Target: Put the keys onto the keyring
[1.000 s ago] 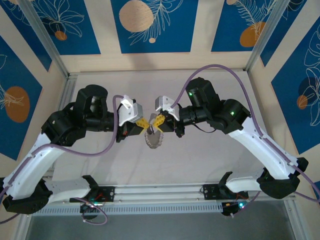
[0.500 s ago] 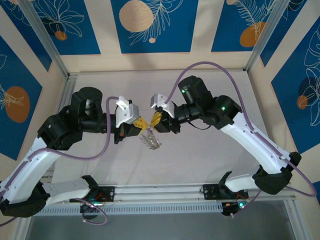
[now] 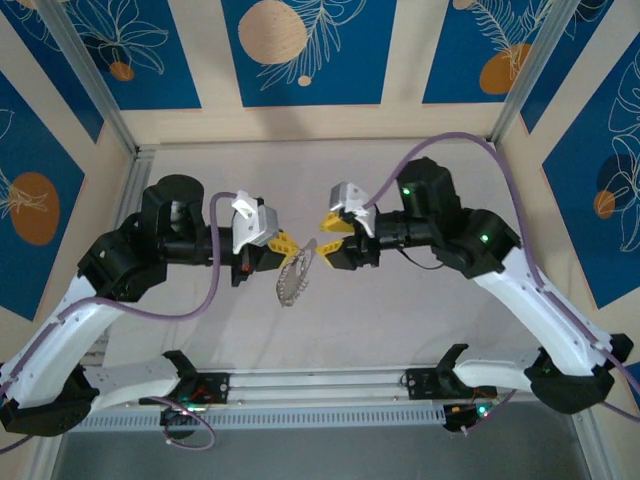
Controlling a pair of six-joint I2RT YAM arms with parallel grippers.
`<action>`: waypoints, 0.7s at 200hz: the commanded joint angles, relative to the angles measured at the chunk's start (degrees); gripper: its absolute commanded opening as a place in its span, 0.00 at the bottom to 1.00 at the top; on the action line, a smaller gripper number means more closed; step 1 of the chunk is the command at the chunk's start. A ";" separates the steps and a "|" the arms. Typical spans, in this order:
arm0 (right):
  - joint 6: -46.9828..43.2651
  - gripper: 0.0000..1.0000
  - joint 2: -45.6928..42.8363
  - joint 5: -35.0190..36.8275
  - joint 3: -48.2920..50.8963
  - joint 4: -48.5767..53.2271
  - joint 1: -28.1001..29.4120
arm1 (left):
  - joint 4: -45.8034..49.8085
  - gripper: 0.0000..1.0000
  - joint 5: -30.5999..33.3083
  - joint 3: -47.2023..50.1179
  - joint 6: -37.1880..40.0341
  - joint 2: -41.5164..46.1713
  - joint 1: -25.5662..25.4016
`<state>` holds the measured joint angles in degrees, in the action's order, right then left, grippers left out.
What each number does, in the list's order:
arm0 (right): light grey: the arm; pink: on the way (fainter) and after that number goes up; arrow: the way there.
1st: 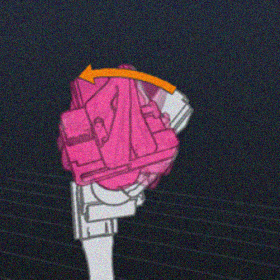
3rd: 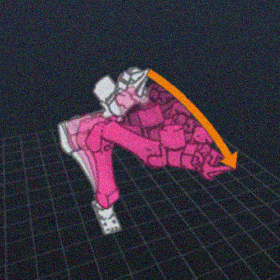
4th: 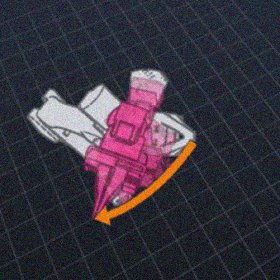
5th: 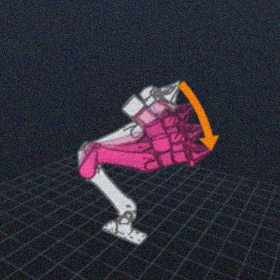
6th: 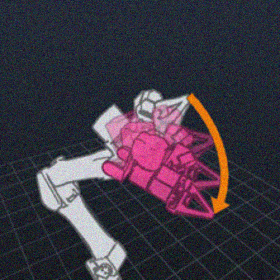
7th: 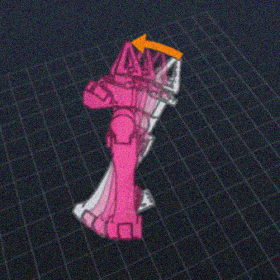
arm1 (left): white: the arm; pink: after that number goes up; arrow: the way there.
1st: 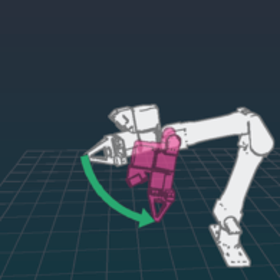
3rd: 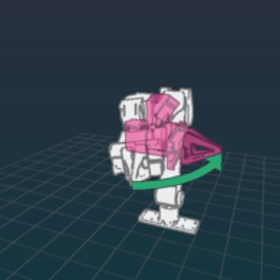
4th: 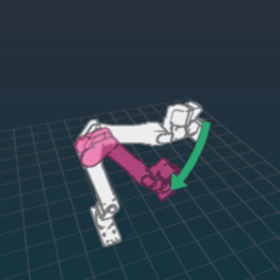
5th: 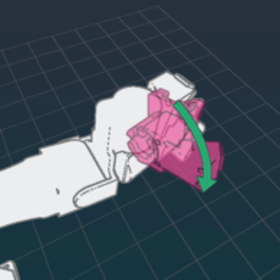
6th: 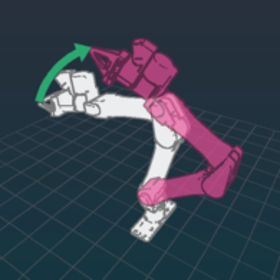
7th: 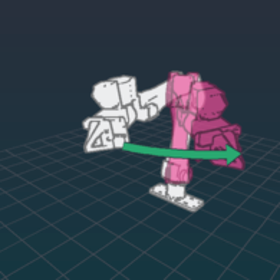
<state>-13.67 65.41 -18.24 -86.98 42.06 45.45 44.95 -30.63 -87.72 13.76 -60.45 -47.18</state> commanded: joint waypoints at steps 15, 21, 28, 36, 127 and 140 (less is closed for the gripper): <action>2.85 0.51 -3.00 -4.68 2.16 -8.31 -0.28 | -5.77 0.00 -2.93 1.45 -2.66 1.94 -0.46; 3.18 0.51 -2.84 -4.98 2.16 -8.76 -0.28 | -6.22 0.00 -3.07 1.67 -2.81 2.16 -0.45; 3.53 0.51 -2.62 -5.25 2.39 -9.24 -0.21 | -6.65 0.00 -3.20 1.89 -3.10 2.26 -0.50; 4.02 0.51 -2.41 -5.89 2.67 -10.01 -0.28 | -7.17 0.00 -3.44 2.07 -3.34 2.29 -0.49; 5.12 0.40 0.33 -12.47 2.81 -10.26 0.88 | -10.72 0.00 -3.14 4.03 -4.48 2.78 -0.47; 4.99 0.38 0.31 -12.91 2.95 -10.06 1.00 | -11.01 0.00 -2.86 4.14 -4.53 2.75 -0.39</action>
<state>-8.93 65.65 -28.27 -84.33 31.86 45.80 37.82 -32.56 -84.14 10.33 -58.81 -47.18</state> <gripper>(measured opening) 0.392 0.047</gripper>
